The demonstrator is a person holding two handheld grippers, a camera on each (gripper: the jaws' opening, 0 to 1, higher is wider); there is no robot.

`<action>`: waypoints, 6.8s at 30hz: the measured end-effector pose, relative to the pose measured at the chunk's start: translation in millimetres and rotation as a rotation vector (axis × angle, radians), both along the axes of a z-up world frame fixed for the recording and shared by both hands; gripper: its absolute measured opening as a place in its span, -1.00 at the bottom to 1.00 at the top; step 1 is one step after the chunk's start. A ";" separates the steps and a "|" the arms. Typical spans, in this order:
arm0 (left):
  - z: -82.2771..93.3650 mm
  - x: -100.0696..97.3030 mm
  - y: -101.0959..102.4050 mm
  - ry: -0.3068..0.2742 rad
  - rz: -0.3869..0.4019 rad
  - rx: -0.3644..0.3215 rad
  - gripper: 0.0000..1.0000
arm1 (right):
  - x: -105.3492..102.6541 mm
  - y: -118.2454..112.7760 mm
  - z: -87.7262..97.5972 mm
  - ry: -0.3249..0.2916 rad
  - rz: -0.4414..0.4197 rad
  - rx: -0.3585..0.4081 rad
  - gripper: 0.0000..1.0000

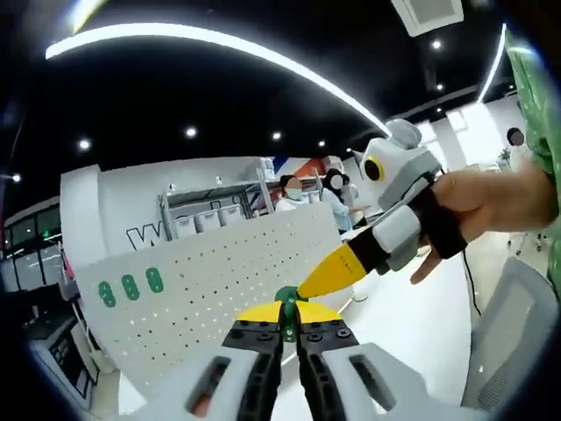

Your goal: Insert the hook assembly into the mounting plate slot until the hook locks in place.

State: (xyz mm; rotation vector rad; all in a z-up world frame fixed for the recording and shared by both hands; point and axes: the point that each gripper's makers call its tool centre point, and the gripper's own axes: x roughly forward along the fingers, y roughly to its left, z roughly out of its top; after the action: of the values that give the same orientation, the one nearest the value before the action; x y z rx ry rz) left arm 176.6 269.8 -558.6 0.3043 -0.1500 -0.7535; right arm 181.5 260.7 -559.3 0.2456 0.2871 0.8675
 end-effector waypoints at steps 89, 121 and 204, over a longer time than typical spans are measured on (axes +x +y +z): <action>-2.3 23.9 31.7 0.192 0.229 -0.210 -0.93 | -8.5 -47.3 10.0 -0.193 -0.039 -0.260 0.37; 60.9 92.8 25.6 0.096 0.394 -0.304 -0.93 | 7.8 -96.2 24.0 -0.218 -0.038 -0.209 0.77; 49.8 240.9 33.8 0.074 0.596 -0.408 -0.92 | 63.8 -142.4 6.3 -0.189 -0.082 -0.165 0.73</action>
State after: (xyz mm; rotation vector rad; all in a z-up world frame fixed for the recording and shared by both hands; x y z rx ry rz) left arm 417.6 303.5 -508.8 -0.0728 -0.1299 -0.1330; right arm 245.3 118.3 -553.0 0.0213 0.1695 0.7751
